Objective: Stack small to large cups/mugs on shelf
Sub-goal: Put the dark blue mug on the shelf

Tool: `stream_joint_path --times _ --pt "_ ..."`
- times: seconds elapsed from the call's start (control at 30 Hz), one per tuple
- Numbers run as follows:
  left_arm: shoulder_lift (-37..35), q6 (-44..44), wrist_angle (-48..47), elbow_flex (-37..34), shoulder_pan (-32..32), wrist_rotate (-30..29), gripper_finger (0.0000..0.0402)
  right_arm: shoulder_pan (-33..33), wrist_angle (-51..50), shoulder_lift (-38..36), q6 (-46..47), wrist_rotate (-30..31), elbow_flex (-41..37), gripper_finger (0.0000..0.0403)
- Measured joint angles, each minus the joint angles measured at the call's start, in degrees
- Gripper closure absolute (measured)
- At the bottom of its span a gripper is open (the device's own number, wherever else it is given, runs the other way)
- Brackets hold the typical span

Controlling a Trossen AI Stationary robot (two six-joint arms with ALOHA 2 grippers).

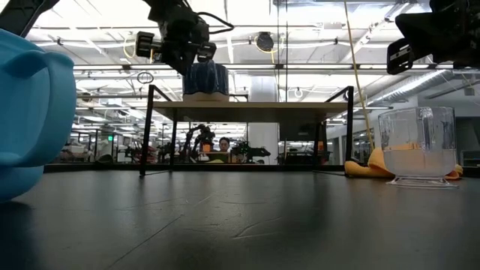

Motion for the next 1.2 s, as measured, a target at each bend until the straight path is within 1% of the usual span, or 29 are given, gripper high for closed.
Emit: stream_joint_path --times 0.27,0.33,0.43,0.67,0.73,0.8,0.93,1.07,1.2 --pt "0.7 -3.8 2.6 -0.3 -0.2 -1.7 0.0336 0.0 0.0 0.0 0.0 0.0 0.0 0.0403" --pt "0.4 -4.0 2.5 -0.3 -0.4 -3.8 0.0335 0.0 0.0 0.0 0.0 0.0 0.0 0.0403" --pt "0.4 -4.3 2.4 -0.3 -0.9 -5.0 0.0340 0.0 0.0 0.0 0.0 0.0 0.0 0.0403" --pt "0.4 -4.7 2.7 -0.2 -1.6 -5.2 0.0354 0.0 0.0 0.0 0.0 0.0 0.0 0.0403" --pt "0.3 -6.7 4.3 -0.2 -2.0 -5.1 0.0353 0.0 0.0 0.0 0.0 0.0 0.0 0.0403" --pt "0.3 -9.1 6.7 -0.1 -2.4 -5.1 0.0344 0.0 0.0 0.0 0.0 0.0 0.0 0.0403" --pt "-0.4 -12.0 7.9 0.0 -3.4 -6.6 0.0319 0.0 0.0 0.0 0.0 0.0 0.0 0.0403" --pt "-2.0 -12.4 8.1 0.0 -4.4 -7.1 0.0299 0.0 0.0 0.0 0.2 0.0 0.0 0.0403" --pt "-4.0 -13.3 8.2 0.0 -5.1 -7.2 0.0287 0.0 0.0 0.0 0.6 0.0 0.0 0.0403"
